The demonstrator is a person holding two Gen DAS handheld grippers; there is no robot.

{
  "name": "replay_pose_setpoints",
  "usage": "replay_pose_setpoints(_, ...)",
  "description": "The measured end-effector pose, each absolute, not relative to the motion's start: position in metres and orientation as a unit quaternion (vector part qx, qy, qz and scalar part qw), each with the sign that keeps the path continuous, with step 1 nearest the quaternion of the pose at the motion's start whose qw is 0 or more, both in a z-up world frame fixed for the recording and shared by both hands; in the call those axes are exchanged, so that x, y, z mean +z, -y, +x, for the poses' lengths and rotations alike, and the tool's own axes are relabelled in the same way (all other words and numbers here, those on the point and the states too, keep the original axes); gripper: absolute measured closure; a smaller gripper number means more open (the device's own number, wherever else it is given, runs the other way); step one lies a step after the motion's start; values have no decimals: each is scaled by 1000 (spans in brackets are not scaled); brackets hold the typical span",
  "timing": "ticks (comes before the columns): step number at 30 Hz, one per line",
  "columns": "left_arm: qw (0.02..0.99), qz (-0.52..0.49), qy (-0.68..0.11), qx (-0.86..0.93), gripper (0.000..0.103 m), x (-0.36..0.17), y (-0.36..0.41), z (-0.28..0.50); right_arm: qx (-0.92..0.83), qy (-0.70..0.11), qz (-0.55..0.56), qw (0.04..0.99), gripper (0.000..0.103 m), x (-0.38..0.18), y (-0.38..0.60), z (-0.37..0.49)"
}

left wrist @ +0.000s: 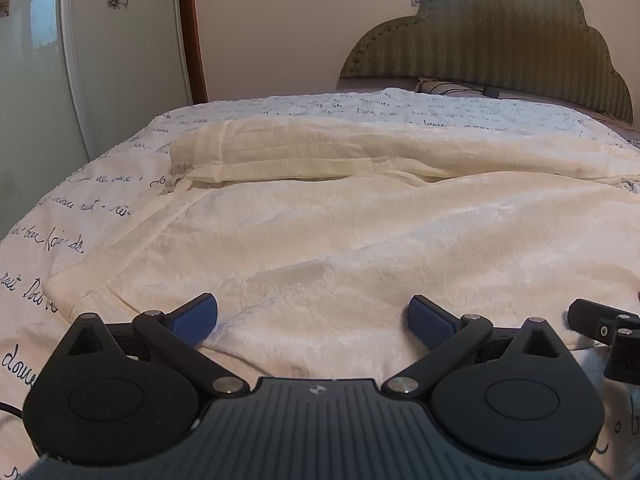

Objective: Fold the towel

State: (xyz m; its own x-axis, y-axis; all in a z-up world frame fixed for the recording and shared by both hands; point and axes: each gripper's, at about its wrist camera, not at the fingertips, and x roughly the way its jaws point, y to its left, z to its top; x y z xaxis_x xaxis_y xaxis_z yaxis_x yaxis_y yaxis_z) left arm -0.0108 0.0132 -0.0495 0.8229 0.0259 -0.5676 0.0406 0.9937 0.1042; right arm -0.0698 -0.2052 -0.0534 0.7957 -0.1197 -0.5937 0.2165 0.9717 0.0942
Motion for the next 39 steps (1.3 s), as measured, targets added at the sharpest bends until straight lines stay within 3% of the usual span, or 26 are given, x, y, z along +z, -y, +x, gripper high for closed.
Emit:
replay_pose_setpoints(21,953,43,-301,-9,0,-50,-16,-9,-76,-322,65,941,0,-46,202,-67)
replay_pose_setpoints(26,953,43,-301,-9,0,-50,-16,-9,-28,-304,78,949,0,-25,205,-65)
replay_pose_setpoints(39,952,47,-301,-25,0,-45,-16,-11,59,-239,-15,969,0,32,195,23)
